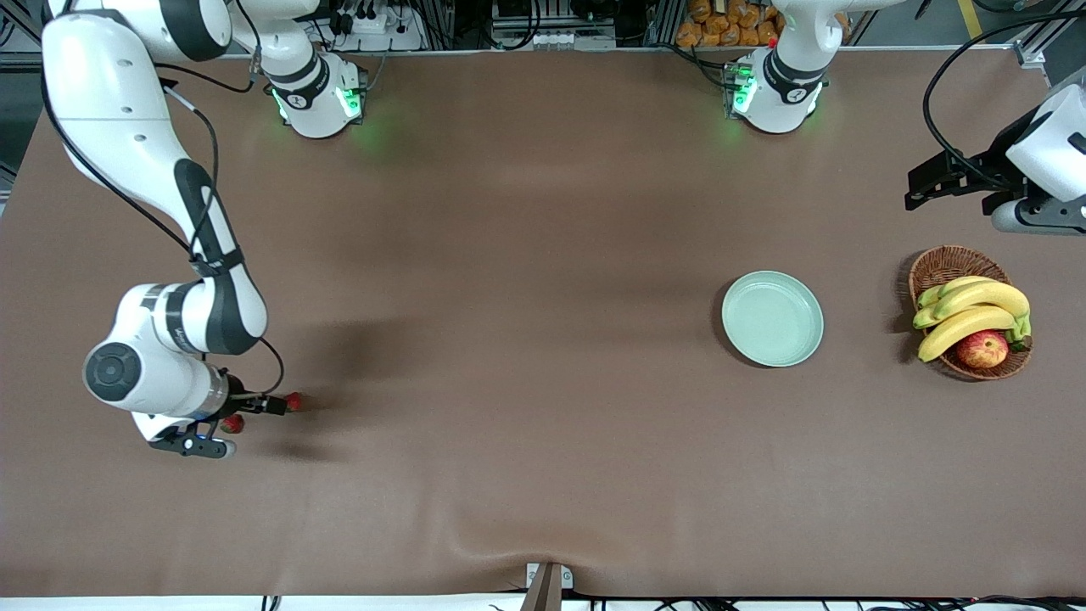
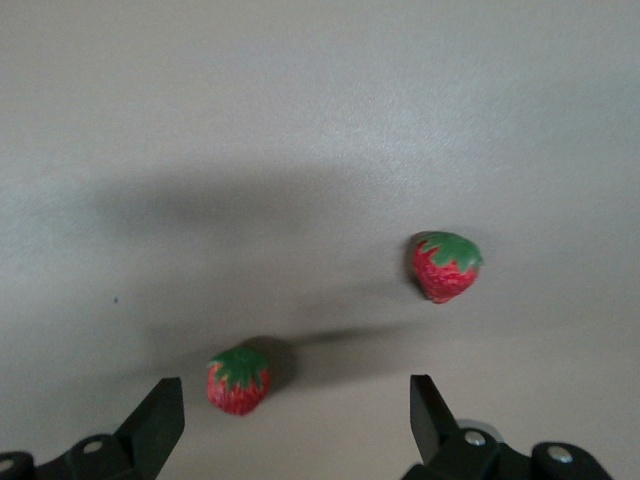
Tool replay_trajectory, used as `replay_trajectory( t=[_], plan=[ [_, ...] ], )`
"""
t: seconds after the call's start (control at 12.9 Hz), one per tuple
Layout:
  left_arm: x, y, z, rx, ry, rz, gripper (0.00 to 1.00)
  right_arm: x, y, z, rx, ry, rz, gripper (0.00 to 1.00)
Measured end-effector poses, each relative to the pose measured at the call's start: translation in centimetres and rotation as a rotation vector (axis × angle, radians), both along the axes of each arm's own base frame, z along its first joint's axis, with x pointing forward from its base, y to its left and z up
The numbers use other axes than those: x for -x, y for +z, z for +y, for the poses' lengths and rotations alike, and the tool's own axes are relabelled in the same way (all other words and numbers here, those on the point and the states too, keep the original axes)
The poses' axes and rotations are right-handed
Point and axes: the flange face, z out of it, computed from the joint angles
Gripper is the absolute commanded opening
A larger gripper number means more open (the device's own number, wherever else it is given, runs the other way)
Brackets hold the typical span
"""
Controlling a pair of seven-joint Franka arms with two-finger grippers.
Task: Collect all strawberries into plate
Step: 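Reach down and grasp a red strawberry with the right gripper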
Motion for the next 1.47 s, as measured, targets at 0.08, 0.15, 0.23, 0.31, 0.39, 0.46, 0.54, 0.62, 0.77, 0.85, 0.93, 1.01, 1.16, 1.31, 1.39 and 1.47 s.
replay_trajectory(
  t=[0.08, 0.15, 0.23, 0.31, 0.39, 0.46, 0.54, 0.62, 0.77, 0.85, 0.93, 1.01, 1.16, 1.31, 1.39, 1.47],
  plan=[
    [0.0, 0.0, 0.0, 0.0, 0.0, 0.0, 1.0, -0.1, -0.4, 0.5, 0.001, -0.02, -0.002, 1.0],
    [0.0, 0.0, 0.0, 0.0, 0.0, 0.0, 1.0, -0.1, -0.6, 1.0, 0.0, -0.031, -0.003, 1.0],
    [0.0, 0.0, 0.0, 0.0, 0.0, 0.0, 1.0, -0.1, -0.7, 1.6, -0.001, -0.037, -0.006, 1.0],
    [0.0, 0.0, 0.0, 0.0, 0.0, 0.0, 1.0, -0.2, -0.8, 2.2, -0.002, -0.045, -0.011, 1.0],
    [0.0, 0.0, 0.0, 0.0, 0.0, 0.0, 1.0, -0.1, -1.2, 2.8, -0.001, -0.053, -0.011, 1.0],
    [0.0, 0.0, 0.0, 0.0, 0.0, 0.0, 1.0, 0.0, -1.7, 3.2, 0.0, -0.056, -0.006, 0.97],
    [0.0, 0.0, 0.0, 0.0, 0.0, 0.0, 1.0, 0.1, -2.3, 3.4, 0.001, -0.058, 0.0, 0.91],
    [0.0, 0.0, 0.0, 0.0, 0.0, 0.0, 1.0, 0.1, -2.8, 3.4, 0.001, -0.061, 0.003, 0.9],
    [0.0, 0.0, 0.0, 0.0, 0.0, -0.001, 1.0, 0.2, -3.4, 3.3, 0.003, -0.062, 0.011, 0.81],
    [0.0, 0.0, 0.0, 0.0, 0.001, -0.001, 1.0, 0.4, -3.7, 3.3, 0.004, -0.062, 0.017, 0.65],
    [0.0, 0.0, 0.0, 0.0, 0.001, -0.001, 1.0, 0.5, -4.0, 3.3, 0.004, -0.062, 0.022, 0.49],
    [0.0, 0.0, 0.0, 0.0, 0.001, -0.001, 1.0, 0.6, -4.2, 3.3, 0.004, -0.062, 0.026, 0.38],
    [0.0, 0.0, 0.0, 0.0, 0.001, -0.001, 1.0, 0.8, -4.4, 3.3, 0.002, -0.064, 0.033, 0.19],
    [0.0, 0.0, 0.0, 0.0, 0.0, -0.003, 1.0, 0.7, -4.2, 3.7, -0.006, -0.063, 0.03, 0.16],
    [0.0, 0.0, 0.0, 0.0, 0.0, -0.003, 1.0, 0.7, -4.2, 3.7, -0.006, -0.063, 0.03, 0.16],
    [-0.1, 0.0, 0.0, 0.0, 0.0, -0.005, 1.0, 0.7, -4.2, 3.7, -0.005, -0.063, 0.032, 0.16]
  ],
)
